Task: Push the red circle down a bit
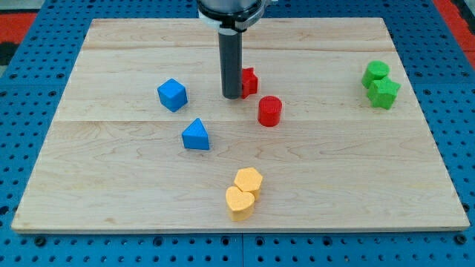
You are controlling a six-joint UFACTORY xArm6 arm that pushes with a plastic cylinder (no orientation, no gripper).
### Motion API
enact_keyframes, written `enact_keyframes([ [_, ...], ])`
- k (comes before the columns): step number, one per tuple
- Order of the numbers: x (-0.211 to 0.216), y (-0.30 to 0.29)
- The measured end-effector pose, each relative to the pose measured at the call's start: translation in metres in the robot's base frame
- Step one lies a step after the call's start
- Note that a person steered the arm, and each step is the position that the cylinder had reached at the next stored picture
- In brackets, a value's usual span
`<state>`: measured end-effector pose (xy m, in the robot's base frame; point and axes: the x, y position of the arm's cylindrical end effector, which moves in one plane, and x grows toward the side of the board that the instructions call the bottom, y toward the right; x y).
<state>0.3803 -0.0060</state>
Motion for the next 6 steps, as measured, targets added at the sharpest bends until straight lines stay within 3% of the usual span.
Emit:
enact_keyframes([
  [2,-0.013,0.043],
  [4,-0.026,0.044],
  [6,0.021,0.042],
])
